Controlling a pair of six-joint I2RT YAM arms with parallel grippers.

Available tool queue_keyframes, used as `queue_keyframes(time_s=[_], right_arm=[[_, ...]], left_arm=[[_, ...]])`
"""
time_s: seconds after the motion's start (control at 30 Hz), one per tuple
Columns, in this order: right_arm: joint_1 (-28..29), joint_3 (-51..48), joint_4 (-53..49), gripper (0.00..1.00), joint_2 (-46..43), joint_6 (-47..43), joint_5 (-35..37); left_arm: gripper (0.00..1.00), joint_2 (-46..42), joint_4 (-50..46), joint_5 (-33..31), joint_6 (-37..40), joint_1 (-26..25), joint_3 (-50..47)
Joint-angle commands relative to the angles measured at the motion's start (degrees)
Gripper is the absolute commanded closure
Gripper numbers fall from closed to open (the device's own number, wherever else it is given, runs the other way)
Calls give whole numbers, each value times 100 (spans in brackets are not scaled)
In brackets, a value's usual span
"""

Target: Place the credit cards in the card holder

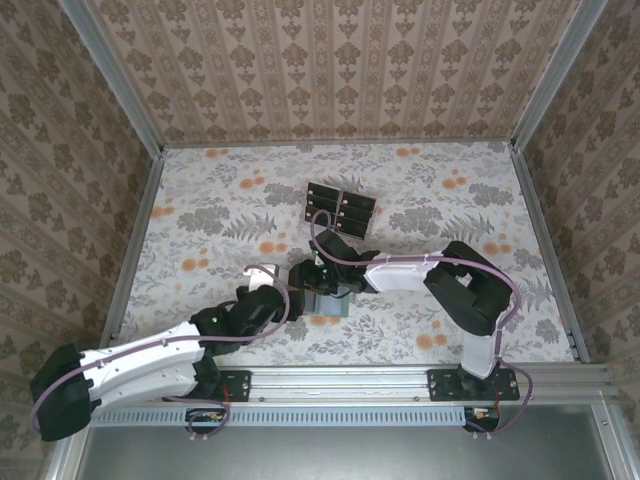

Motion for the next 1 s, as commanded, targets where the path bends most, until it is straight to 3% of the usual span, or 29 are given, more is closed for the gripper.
queue_keyframes(time_s=[0.0,0.13,0.23,0.4,0.53,0.77,0.97], right_arm=[[6,335,-388,53,-89,-276,-119],[-236,648,-696,53,-650,-783,-365],[-603,1178,-1526,53,-1027,-1538,-356],[-1333,2461,-3487,53,-913,-3096,251],[-1721,3217,-4369,53,-525,-3979,820],[-1779,4057,-5275,58,119,-5396,1467],[-1639,4305,-5668,59,560,-6020,2357]], left_arm=[[0,-259,-329,-192,-102,94,-75],[0,-391,-573,-138,-170,294,-39],[0,-341,-633,154,-129,561,23],[0,-231,-803,773,64,1097,298],[0,-206,-1045,1250,209,1571,552],[0,-101,-1312,1410,456,1968,908],[0,389,-1446,1722,510,2241,1221]])
